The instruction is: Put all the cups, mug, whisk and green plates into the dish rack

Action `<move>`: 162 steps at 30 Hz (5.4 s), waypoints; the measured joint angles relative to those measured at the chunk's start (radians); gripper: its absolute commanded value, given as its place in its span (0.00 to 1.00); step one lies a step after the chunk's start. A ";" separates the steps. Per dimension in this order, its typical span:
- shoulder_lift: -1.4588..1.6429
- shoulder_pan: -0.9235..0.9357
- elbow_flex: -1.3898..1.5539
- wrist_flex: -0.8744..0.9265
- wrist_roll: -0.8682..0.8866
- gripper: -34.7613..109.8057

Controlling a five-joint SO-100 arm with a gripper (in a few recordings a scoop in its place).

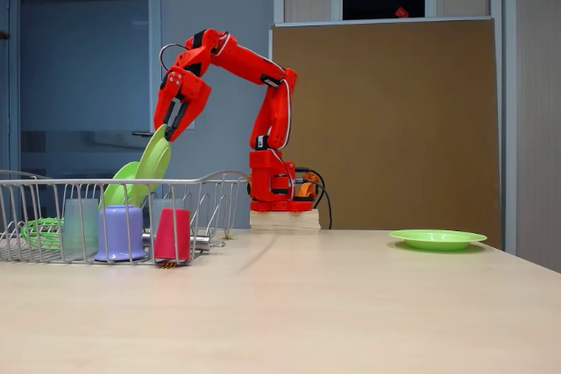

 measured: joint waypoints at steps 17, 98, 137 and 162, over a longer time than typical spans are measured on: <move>-0.238 0.083 -0.040 -0.107 -0.247 0.35; -0.606 -1.812 0.377 -1.069 1.836 0.45; -0.394 -1.697 0.436 -0.845 1.589 0.24; -0.256 -1.427 -0.202 0.043 0.951 0.24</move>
